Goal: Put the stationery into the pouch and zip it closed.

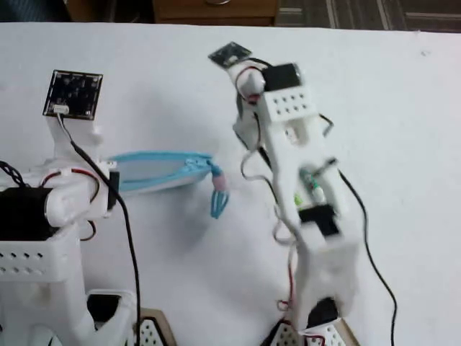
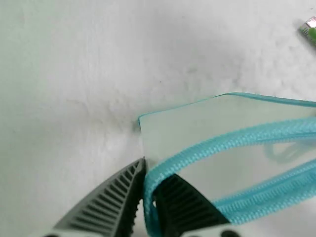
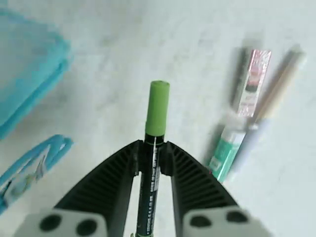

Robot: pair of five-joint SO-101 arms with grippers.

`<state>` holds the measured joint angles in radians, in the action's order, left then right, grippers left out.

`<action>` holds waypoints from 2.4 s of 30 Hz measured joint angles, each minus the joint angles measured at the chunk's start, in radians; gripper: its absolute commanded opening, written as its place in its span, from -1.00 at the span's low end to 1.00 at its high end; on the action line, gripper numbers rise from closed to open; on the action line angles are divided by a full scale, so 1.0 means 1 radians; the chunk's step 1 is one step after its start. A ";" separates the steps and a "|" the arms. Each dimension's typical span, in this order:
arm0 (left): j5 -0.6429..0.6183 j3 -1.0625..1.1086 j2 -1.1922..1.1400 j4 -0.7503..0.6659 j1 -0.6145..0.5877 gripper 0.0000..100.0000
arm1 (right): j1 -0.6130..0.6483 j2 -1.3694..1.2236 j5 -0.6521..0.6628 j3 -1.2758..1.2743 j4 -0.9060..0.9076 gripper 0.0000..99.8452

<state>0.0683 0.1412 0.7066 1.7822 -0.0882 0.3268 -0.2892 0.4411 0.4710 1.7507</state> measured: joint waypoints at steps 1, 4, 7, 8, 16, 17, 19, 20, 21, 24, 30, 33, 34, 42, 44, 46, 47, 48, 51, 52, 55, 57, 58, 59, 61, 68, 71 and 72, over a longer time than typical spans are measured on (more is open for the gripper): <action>0.000 0.000 0.000 0.000 0.000 -0.96 | 0.002 0.084 -0.002 -0.084 0.000 -0.96; 0.000 0.000 0.000 0.000 0.000 -0.96 | 0.000 0.325 -0.003 -0.321 -0.005 -0.96; 0.000 0.000 0.000 0.000 0.000 -0.96 | 0.003 0.555 -0.003 -0.534 -0.018 -0.96; 0.000 0.000 0.000 0.000 0.000 -0.96 | 0.005 0.635 -0.003 -0.598 -0.021 -0.96; 0.000 0.000 0.000 0.000 0.000 -0.96 | 0.020 1.180 -0.032 -1.005 -0.130 -0.96; 0.000 0.000 0.000 0.000 0.000 -0.96 | 0.025 1.232 -0.068 -1.051 -0.170 -0.96; 0.000 0.000 0.000 0.000 0.000 -0.96 | 0.044 1.316 -0.155 -1.126 -0.275 -0.96; 0.000 0.000 0.000 0.000 0.000 -0.96 | 0.057 1.356 -0.204 -1.157 -0.330 -0.96; 0.000 0.000 0.000 0.000 0.000 -0.96 | 0.064 1.392 -0.256 -1.183 -0.387 -0.96; 0.000 0.000 0.000 0.000 0.000 -0.96 | 0.130 1.478 -0.436 -1.257 -0.571 -0.96; 0.000 0.000 0.000 0.000 0.000 -0.96 | 0.276 1.611 -0.686 -1.321 -0.997 -0.96; 0.000 0.000 0.000 0.000 0.000 -0.96 | 0.328 1.648 -0.701 -1.284 -1.137 -0.96; 0.000 -0.005 0.000 0.000 0.000 -0.96 | 0.339 1.653 -0.704 -1.252 -1.160 -0.96; 0.000 -0.014 0.000 0.000 0.000 -0.96 | 0.356 1.551 -0.707 -1.105 -1.263 -0.96; 0.000 -0.014 0.000 0.000 0.000 -0.96 | 0.356 1.490 -0.707 -1.105 -1.333 -0.96; 0.000 -0.014 -0.002 0.000 0.000 -0.96 | 0.354 1.428 -0.707 -1.105 -1.412 -0.96; 0.000 -0.014 -0.002 0.000 0.000 -0.96 | 0.358 1.399 -0.707 -1.105 -1.439 -0.96; 0.000 -0.014 -0.002 0.000 0.000 -0.96 | 0.365 1.367 -0.707 -1.105 -1.456 -0.96; 0.000 -0.014 -0.002 0.000 0.000 -0.96 | 0.396 1.295 -0.707 -1.114 -1.465 -0.96; 0.000 -0.014 -0.002 0.000 0.000 -0.96 | 0.396 1.283 -0.707 -1.129 -1.471 -0.96; 0.000 -0.014 -0.002 0.000 0.000 -0.96 | 0.416 1.280 -0.712 -1.192 -1.487 -0.96; 0.000 -0.014 -0.002 0.000 0.000 -0.96 | 0.439 1.289 -0.712 -1.244 -1.491 -0.96; 0.000 -0.014 -0.002 0.000 0.000 -0.96 | 0.442 1.293 -0.712 -1.270 -1.491 -0.96; 0.000 -0.014 -0.002 0.000 0.000 -0.96 | 0.443 1.300 -0.712 -1.297 -1.493 -0.96; 0.000 -0.014 -0.002 0.000 0.000 -0.96 | 0.443 1.310 -0.712 -1.346 -1.514 -0.96; 0.000 -0.014 -0.002 0.000 0.000 -0.96 | 0.445 1.320 -0.643 -1.427 -1.560 -0.74; -0.002 -0.014 -0.002 0.000 0.000 -0.96 | 0.450 1.336 -0.632 -1.410 -1.485 -0.44; -0.002 -0.014 -0.002 0.000 0.000 -0.96 | 0.454 1.339 -0.631 -1.392 -1.442 -0.40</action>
<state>0.0667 0.1274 0.7050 1.7822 -0.0882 0.7810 1.0503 -0.1895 -0.9206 0.3084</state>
